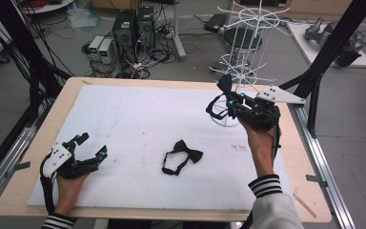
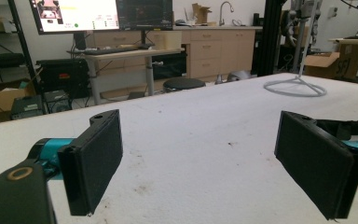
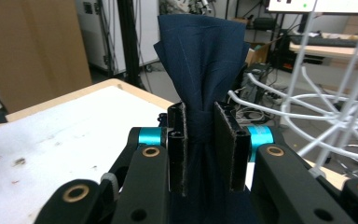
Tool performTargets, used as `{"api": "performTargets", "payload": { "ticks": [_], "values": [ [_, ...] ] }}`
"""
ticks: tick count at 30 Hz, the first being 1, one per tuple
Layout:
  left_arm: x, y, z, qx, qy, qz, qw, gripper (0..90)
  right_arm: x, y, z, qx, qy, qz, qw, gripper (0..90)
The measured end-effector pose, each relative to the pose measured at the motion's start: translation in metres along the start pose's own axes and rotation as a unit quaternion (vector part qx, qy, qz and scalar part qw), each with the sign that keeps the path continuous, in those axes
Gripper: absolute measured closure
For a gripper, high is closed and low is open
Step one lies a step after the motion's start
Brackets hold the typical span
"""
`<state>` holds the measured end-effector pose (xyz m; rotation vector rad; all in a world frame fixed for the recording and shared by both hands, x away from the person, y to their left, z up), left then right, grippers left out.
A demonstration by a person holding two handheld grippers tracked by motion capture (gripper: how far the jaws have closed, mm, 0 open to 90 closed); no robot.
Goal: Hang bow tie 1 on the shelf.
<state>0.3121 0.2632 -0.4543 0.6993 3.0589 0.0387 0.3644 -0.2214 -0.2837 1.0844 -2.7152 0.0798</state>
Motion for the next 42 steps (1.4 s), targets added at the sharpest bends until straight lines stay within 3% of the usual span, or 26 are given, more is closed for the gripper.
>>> {"api": "performTargets", "payload": {
  "ticks": [5, 15, 31, 42],
  "values": [
    [0.0, 0.0, 0.0, 0.0, 0.0, 0.0, 1.0, 15.5, 0.008, -0.009, 0.0, -0.011, -0.009, 0.009, 0.9999, 76.0],
    [0.0, 0.0, 0.0, 0.002, -0.002, -0.001, 1.0, 15.5, 0.02, -0.027, 0.0, -0.018, -0.001, 0.037, 0.9992, 76.0],
    [0.0, 0.0, 0.0, 0.004, -0.003, -0.001, 1.0, 15.5, 0.008, -0.048, -0.006, -0.008, 0.011, 0.065, 0.9978, 75.8],
    [0.0, 0.0, 0.0, 0.003, -0.003, -0.001, 1.0, 15.5, 0.003, -0.051, -0.004, 0.001, 0.025, 0.089, 0.9957, 75.4]
  ]
}}
Point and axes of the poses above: each handheld gripper's, and its own axes: x roughly backward along the jaws, z roughly out of its underside, y roughly to its left, the point moved 4 cm from there along -x, roughly forward along the jaws, and after that the axes turned 6 degrees about -z, right-handed, at the moved point
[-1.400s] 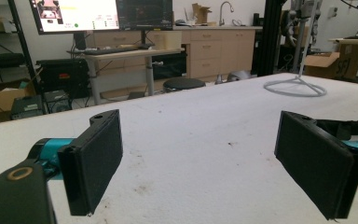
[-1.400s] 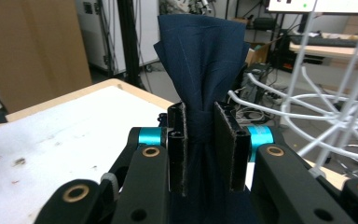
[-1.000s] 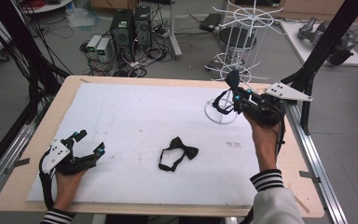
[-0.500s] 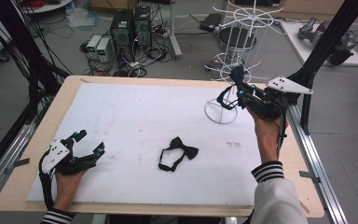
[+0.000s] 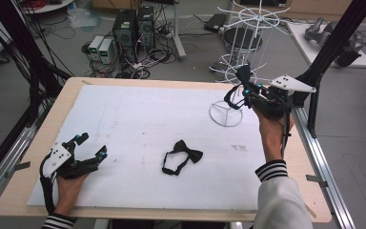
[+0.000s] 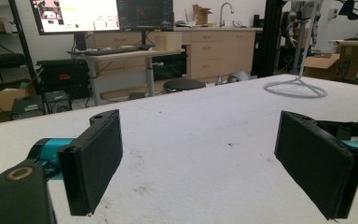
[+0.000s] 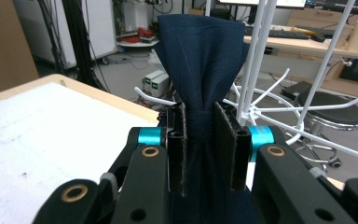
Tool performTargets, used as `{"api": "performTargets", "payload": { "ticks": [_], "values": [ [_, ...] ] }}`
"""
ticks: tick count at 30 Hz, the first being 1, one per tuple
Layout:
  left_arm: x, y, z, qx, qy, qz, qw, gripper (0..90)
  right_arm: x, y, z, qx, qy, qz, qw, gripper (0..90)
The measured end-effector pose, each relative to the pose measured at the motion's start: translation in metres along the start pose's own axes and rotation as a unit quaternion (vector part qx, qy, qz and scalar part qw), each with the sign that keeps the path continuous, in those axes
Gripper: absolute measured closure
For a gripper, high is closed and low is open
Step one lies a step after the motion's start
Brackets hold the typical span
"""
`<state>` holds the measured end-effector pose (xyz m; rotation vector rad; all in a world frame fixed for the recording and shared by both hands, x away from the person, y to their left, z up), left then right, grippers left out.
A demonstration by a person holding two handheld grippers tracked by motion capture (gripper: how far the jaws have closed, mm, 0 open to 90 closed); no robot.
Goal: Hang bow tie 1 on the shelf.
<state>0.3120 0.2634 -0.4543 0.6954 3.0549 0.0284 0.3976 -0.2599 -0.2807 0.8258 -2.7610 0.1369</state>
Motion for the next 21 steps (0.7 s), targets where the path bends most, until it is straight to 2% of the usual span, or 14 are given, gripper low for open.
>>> {"api": "performTargets", "payload": {
  "ticks": [6, 15, 21],
  "values": [
    [0.0001, 0.0, 0.0, -0.001, 0.001, 0.0, 1.0, 15.5, -0.0028, 0.0001, -0.0001, 0.008, 0.002, 0.008, 0.9999, 75.2],
    [0.0003, 0.0, 0.0001, -0.004, 0.002, 0.002, 1.0, 15.5, -0.0067, -0.0008, -0.0004, 0.007, 0.013, 0.022, 0.9997, 73.6],
    [0.0003, -0.0001, 0.0001, -0.004, 0.001, 0.001, 1.0, 15.5, -0.0043, -0.0015, -0.0043, 0.012, 0.007, 0.028, 0.9995, 69.9]
  ]
}}
Point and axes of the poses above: each handheld gripper's, and its own axes: x roughly backward along the jaws, z roughly out of its underside, y roughly to its left, the point moved 4 cm from there along -x, roughly forward along the jaws, and after that the axes turned 6 degrees about -z, right-handed, at the moved point
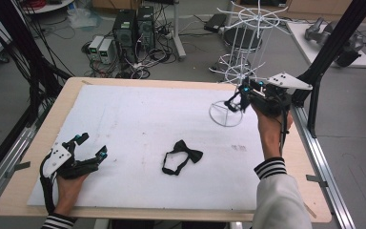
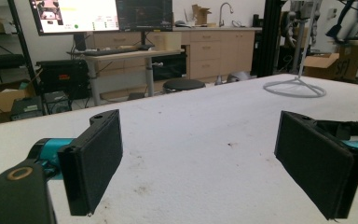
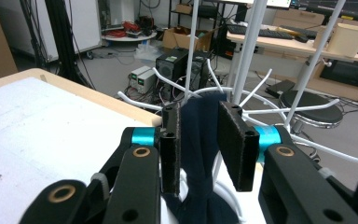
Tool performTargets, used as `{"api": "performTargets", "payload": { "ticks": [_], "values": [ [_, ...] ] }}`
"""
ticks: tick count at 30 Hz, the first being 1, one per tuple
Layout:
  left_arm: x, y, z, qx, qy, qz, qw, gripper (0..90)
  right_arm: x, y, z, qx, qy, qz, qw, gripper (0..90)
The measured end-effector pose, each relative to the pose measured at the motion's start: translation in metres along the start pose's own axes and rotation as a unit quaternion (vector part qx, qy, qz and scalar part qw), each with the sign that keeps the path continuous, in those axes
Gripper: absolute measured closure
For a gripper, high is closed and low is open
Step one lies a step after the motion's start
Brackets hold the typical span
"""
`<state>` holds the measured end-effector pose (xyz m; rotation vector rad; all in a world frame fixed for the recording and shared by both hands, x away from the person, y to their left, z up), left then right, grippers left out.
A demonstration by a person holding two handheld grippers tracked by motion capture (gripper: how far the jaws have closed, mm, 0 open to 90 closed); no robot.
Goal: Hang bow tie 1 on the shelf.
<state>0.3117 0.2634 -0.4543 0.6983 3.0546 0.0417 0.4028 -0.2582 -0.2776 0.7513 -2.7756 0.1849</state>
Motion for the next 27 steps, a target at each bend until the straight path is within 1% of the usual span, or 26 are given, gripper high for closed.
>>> {"api": "performTargets", "payload": {
  "ticks": [1, 2, 5, 7, 9, 10, 12, 14, 15, 18, 21, 24, 27],
  "values": [
    [0.0, 0.0, 0.0, 0.0, 0.0, 0.0, 1.0, 15.5, 0.001, 0.0, 0.0, 0.0, -0.001, 0.003, 1.0, 69.6],
    [0.0, 0.0, 0.0, 0.001, 0.0, 0.0, 1.0, 15.5, 0.001, -0.001, 0.0, -0.001, -0.002, 0.002, 1.0, 68.6],
    [0.0, 0.0, 0.0, 0.001, -0.001, 0.001, 1.0, 15.5, 0.003, 0.0, -0.001, -0.005, -0.004, 0.003, 1.0, 64.0],
    [0.0, 0.0, 0.0, 0.002, 0.0, 0.001, 1.0, 15.5, 0.005, 0.0, -0.001, -0.006, -0.01, 0.005, 0.9999, 59.0],
    [0.0, 0.0, 0.0, 0.004, -0.002, 0.002, 1.0, 15.5, 0.007, 0.001, -0.002, -0.01, -0.016, 0.006, 0.9998, 51.9],
    [0.0, 0.0, 0.0, 0.003, -0.002, 0.002, 1.0, 15.5, 0.008, 0.002, -0.003, -0.016, -0.022, 0.002, 0.9996, 46.9],
    [0.0, 0.0, 0.0, 0.005, -0.003, 0.003, 1.0, 15.5, 0.01, 0.004, -0.004, -0.025, -0.037, -0.008, 0.999, 33.4],
    [0.0, 0.001, 0.0, 0.009, -0.004, 0.005, 0.9999, 15.5, 0.012, 0.009, -0.003, -0.03, -0.04, -0.031, 0.9983, 16.8],
    [0.0, 0.001, 0.0, 0.008, -0.005, 0.005, 0.9999, 15.4, 0.013, 0.011, -0.003, -0.032, -0.04, -0.04, 0.9979, 11.9],
    [0.001, 0.001, 0.0, 0.006, -0.005, 0.006, 0.9999, 15.4, 0.018, 0.018, 0.0, -0.02, -0.047, -0.064, 0.9967, 11.2],
    [0.001, 0.001, 0.0, 0.007, -0.006, 0.007, 0.9999, 15.4, 0.023, 0.025, 0.003, -0.015, -0.049, -0.086, 0.9949, 11.2],
    [0.001, 0.001, 0.0, 0.008, -0.005, 0.006, 0.9999, 15.4, 0.026, 0.028, 0.006, -0.012, -0.048, -0.098, 0.994, 11.2],
    [0.001, 0.001, 0.0, 0.009, -0.005, 0.006, 0.9999, 15.4, 0.03, 0.032, 0.008, -0.012, -0.055, -0.108, 0.9925, 11.2]
  ]
}}
Point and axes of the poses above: each handheld gripper's, and its own axes: x roughly backward along the jaws, z roughly out of its underside, y roughly to its left, the point moved 4 cm from there along -x, roughly forward along the jaws, and after that the axes turned 6 degrees about -z, right-handed, at the moved point
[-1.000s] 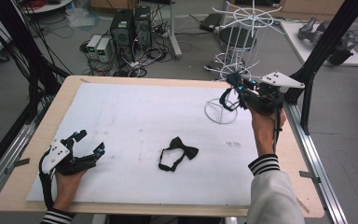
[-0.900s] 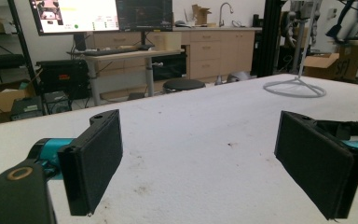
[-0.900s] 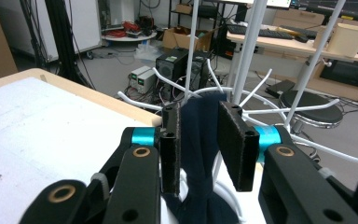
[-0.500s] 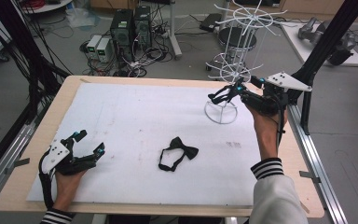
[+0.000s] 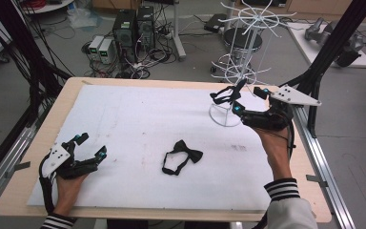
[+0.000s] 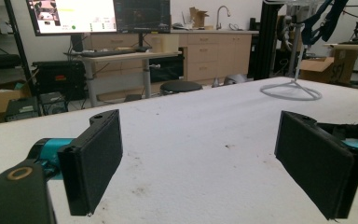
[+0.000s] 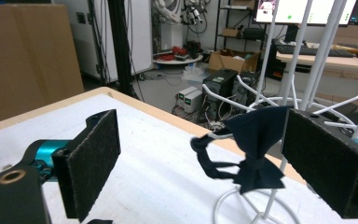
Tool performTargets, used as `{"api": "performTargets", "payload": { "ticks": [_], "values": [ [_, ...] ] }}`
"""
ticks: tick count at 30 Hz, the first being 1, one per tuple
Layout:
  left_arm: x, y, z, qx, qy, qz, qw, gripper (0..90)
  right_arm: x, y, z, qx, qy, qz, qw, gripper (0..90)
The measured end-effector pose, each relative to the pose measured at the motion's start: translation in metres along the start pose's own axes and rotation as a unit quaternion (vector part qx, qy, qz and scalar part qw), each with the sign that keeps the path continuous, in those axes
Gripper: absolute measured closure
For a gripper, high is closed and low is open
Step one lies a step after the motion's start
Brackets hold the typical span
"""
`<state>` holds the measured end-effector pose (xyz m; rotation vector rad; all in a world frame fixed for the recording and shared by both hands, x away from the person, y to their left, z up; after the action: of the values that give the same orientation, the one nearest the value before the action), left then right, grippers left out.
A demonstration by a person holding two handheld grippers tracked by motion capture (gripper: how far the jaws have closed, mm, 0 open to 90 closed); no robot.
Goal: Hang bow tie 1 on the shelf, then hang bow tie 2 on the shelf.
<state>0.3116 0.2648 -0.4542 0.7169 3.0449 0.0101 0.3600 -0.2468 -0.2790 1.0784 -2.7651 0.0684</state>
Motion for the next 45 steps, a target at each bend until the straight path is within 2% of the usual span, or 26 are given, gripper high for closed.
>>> {"api": "performTargets", "payload": {
  "ticks": [8, 17, 25, 34, 37, 45],
  "values": [
    [0.0, 0.0, 0.0, -0.003, 0.0, 0.0, 1.0, 15.4, 0.011, 0.009, 0.011, 0.003, -0.012, -0.017, 0.9998, 11.2],
    [0.0, -0.001, 0.0, -0.004, 0.003, -0.003, 1.0, 15.4, 0.019, 0.015, 0.045, -0.003, -0.005, -0.028, 0.9996, 11.2],
    [0.0, -0.001, 0.0, -0.004, 0.003, -0.003, 1.0, 15.4, 0.019, 0.021, 0.074, -0.005, 0.018, -0.038, 0.9991, 11.2],
    [0.0, -0.001, 0.0, -0.003, 0.003, -0.003, 1.0, 15.4, 0.015, 0.025, 0.087, -0.003, 0.032, -0.043, 0.9986, 11.2],
    [0.0, -0.001, 0.0, -0.005, 0.002, -0.004, 1.0, 15.5, 0.014, 0.025, 0.09, -0.009, 0.034, -0.041, 0.9985, 11.2],
    [0.0, -0.001, 0.0, -0.004, 0.003, -0.004, 1.0, 15.4, 0.014, 0.022, 0.091, -0.013, 0.034, -0.04, 0.9986, 11.2]
  ]
}}
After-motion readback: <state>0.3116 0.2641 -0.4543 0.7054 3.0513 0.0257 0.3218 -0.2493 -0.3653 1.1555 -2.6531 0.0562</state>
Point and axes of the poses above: each handheld gripper's, and its own axes: x roughly backward along the jaws, z roughly out of its underside, y roughly to its left, the point moved 4 cm from there along -x, roughly forward along the jaws, and after that the axes turned 6 degrees about -z, right-handed, at the moved point
